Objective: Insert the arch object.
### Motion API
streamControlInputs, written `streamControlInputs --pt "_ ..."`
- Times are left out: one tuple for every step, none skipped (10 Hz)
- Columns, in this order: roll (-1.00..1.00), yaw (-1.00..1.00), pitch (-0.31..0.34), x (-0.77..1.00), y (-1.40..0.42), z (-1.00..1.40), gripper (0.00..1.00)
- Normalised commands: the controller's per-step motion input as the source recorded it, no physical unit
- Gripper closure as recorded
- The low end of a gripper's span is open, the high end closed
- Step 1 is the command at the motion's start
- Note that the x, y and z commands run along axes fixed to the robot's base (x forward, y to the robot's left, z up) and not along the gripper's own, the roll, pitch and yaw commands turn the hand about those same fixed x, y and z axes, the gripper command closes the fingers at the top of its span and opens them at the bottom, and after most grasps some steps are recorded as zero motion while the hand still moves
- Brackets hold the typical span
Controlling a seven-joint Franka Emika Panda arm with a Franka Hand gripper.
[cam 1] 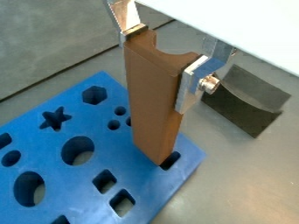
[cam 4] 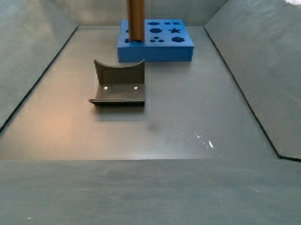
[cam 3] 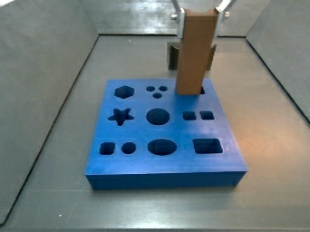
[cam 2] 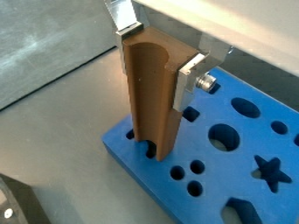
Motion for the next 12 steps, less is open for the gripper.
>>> streamControlInputs --pt "0.05 -0.13 0.054 0.3 0.07 -0.34 1.0" --pt "0.09 -0.12 0.063 0.23 0.1 -0.33 1.0" --pt "0.11 -0.1 0.051 0.12 0.09 -0.34 1.0" --pt "0.07 -0.09 0.003 0.04 0.02 -0.33 1.0" --pt "0.02 -0.07 0.0 0.01 0.0 -0.3 1.0" --pt "0.0 -0.05 0.0 0.03 0.0 -0.28 1.0" --pt "0.0 -0.03 -0.004 0.04 0.0 -0.27 1.0" --pt "0.0 -0.01 -0.006 0.05 0.0 -0.26 1.0" --pt "0.0 0.0 -0.01 0.06 0.0 -0.28 1.0" --pt "0.0 0.0 -0.004 0.07 0.0 -0.28 1.0" --pt "0.01 0.0 0.0 0.09 0.0 -0.27 1.0" --pt "0.04 0.0 0.0 0.1 0.0 -0.27 1.0"
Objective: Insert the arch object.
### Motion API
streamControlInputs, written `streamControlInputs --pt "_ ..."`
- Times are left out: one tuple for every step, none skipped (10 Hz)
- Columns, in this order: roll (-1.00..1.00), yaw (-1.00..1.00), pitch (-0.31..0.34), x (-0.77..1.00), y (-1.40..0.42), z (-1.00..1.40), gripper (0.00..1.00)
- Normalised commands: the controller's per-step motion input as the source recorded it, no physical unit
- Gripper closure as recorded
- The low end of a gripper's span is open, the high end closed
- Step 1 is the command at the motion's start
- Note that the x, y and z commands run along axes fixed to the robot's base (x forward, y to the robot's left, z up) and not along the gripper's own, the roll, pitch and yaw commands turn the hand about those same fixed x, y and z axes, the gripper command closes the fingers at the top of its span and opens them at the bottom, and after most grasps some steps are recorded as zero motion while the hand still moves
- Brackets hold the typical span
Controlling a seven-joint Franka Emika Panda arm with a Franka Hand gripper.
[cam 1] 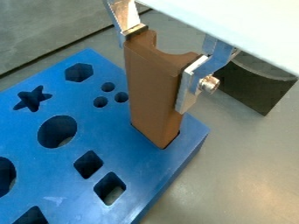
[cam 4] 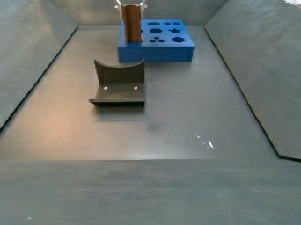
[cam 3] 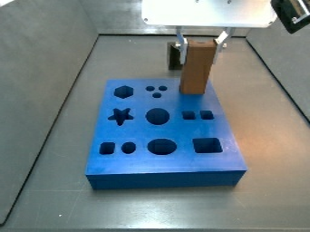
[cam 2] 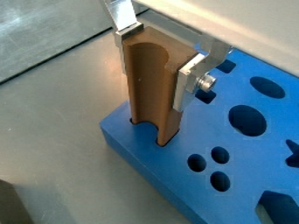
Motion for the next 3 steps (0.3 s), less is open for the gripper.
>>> streamControlInputs --pt "0.02 0.0 0.0 0.1 0.0 -0.2 1.0" --pt "-0.07 -0.05 0.0 0.1 0.04 -0.07 1.0" --pt "0.0 0.0 -0.009 0.0 0.0 0.0 1.0"
